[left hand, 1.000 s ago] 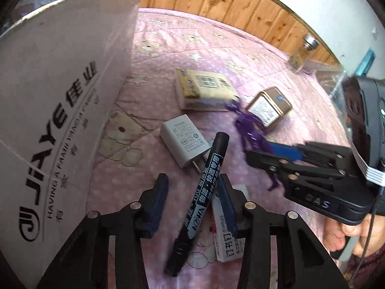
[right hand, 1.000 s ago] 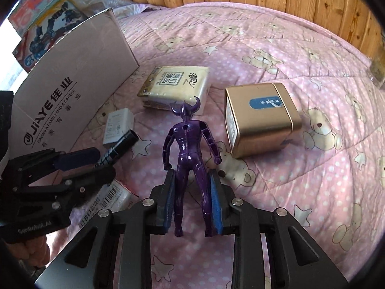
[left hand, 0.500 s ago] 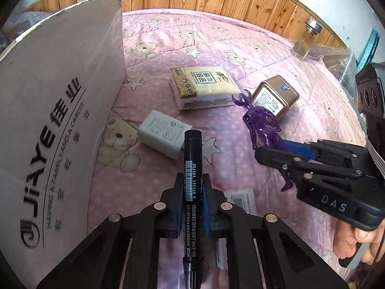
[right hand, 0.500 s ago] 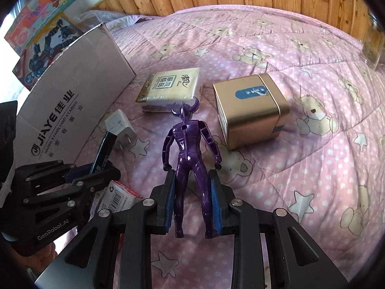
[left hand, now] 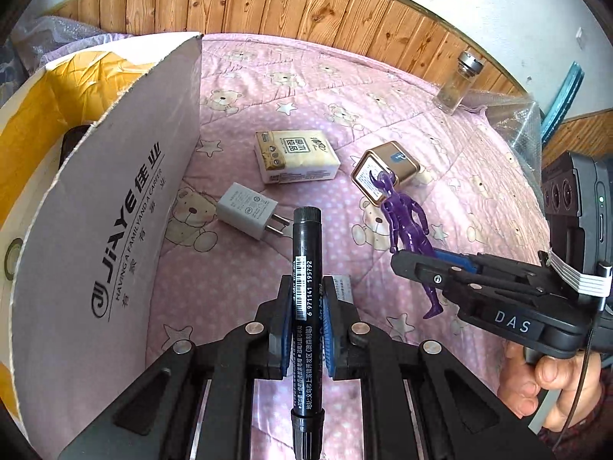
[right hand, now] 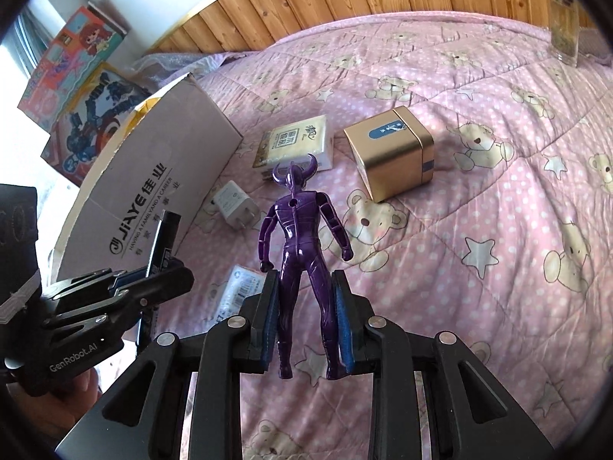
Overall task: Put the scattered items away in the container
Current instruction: 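Carry the marker in the left tool and figure in the right tool over the box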
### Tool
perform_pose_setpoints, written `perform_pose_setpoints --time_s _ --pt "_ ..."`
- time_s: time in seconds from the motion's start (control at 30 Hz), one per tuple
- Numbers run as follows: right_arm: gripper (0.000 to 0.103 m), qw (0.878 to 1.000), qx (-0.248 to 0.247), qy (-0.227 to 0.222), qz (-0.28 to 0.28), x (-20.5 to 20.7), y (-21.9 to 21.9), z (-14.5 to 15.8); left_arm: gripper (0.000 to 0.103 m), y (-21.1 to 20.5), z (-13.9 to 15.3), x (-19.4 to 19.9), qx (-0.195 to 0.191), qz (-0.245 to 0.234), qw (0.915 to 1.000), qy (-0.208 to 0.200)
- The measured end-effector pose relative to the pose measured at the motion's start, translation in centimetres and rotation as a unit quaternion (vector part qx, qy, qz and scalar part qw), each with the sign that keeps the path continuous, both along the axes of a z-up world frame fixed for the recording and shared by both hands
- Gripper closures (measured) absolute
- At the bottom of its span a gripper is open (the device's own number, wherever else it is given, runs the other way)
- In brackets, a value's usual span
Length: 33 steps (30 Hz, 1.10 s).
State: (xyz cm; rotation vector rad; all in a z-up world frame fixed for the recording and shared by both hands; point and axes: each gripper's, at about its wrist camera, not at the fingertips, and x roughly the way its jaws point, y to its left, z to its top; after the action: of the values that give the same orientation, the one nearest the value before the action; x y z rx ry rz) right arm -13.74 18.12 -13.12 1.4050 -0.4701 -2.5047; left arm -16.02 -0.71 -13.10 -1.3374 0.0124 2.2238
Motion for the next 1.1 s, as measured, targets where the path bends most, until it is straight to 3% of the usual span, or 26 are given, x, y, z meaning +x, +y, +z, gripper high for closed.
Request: perform_pose_setpoints --time_s 1.1 --pt "0.075 0.999 -0.005 0.033 -0.013 10.0 -5.4 3.2 0.089 -4.0 5.6 9.0 0.039 -0.025 0.9979 0.045"
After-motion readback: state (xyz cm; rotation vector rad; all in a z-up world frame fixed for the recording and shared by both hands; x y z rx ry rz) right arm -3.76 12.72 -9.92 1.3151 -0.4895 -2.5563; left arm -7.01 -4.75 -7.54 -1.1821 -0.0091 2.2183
